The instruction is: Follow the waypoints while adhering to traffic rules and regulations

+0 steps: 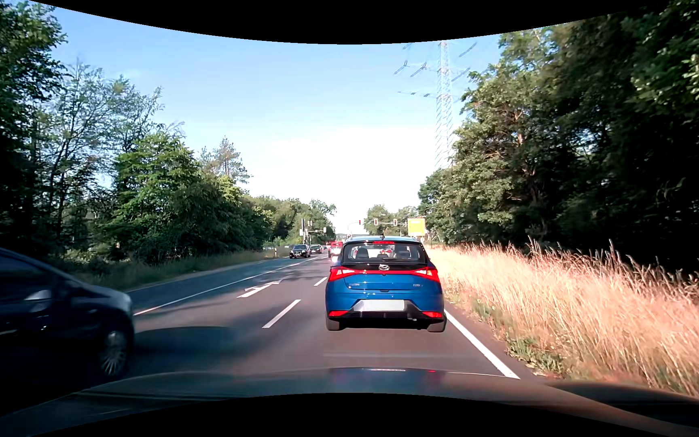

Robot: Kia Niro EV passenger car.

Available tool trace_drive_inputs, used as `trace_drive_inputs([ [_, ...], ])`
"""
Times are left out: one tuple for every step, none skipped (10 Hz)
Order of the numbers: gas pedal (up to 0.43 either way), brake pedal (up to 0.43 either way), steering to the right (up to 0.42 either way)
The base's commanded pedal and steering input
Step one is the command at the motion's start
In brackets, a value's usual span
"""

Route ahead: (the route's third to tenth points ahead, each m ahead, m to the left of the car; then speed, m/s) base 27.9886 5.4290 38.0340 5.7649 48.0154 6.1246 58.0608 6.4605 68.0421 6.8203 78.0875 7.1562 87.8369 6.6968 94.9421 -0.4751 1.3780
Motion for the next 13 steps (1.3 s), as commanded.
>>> trace_drive_inputs([
  [0.0,0.006,0.002],
  [0.0,0.006,0.002],
  [0.0,0.006,0.001],
  [0.0,0.0,-0.002],
  [0.0,0.006,-0.002],
  [0.0,0.006,-0.002],
  [0.0,0.006,-0.002],
  [0.0,0.006,-0.002],
  [0.0,0.006,-0.002],
  [0.0,0.006,-0.002],
  [0.0,0.006,-0.002],
  [0.0,0.006,-0.002],
  [0.0,0.006,-0.002],
])
